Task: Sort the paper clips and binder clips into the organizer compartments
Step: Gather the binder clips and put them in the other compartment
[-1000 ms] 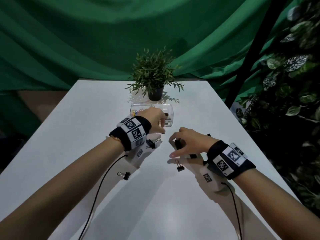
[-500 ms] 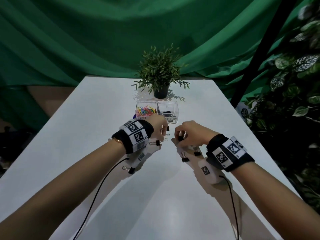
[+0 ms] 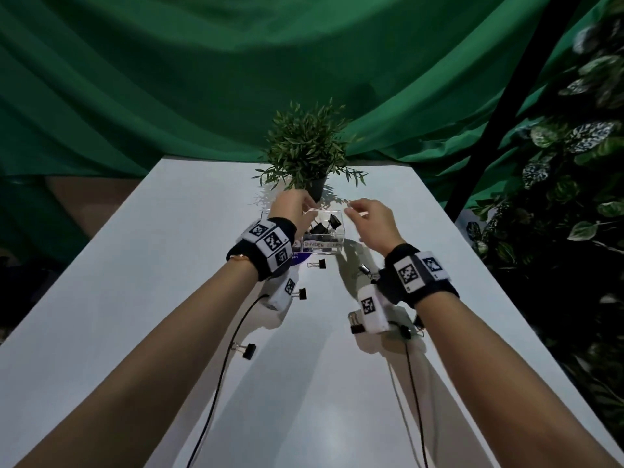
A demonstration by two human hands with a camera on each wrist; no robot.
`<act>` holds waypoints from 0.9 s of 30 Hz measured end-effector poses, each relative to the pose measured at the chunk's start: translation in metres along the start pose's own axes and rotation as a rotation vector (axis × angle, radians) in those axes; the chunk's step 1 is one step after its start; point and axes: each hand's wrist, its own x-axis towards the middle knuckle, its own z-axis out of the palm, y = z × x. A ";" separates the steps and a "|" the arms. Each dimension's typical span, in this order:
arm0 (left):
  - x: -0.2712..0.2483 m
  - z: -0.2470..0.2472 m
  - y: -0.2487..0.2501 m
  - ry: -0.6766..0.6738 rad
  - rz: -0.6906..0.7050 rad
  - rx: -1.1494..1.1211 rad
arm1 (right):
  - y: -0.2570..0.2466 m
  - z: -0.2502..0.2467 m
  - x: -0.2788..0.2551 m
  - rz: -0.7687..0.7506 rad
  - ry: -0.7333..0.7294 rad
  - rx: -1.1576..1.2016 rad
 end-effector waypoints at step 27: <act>-0.049 0.078 0.084 -0.638 0.270 0.399 | 0.052 -0.066 -0.073 0.354 -0.479 -0.468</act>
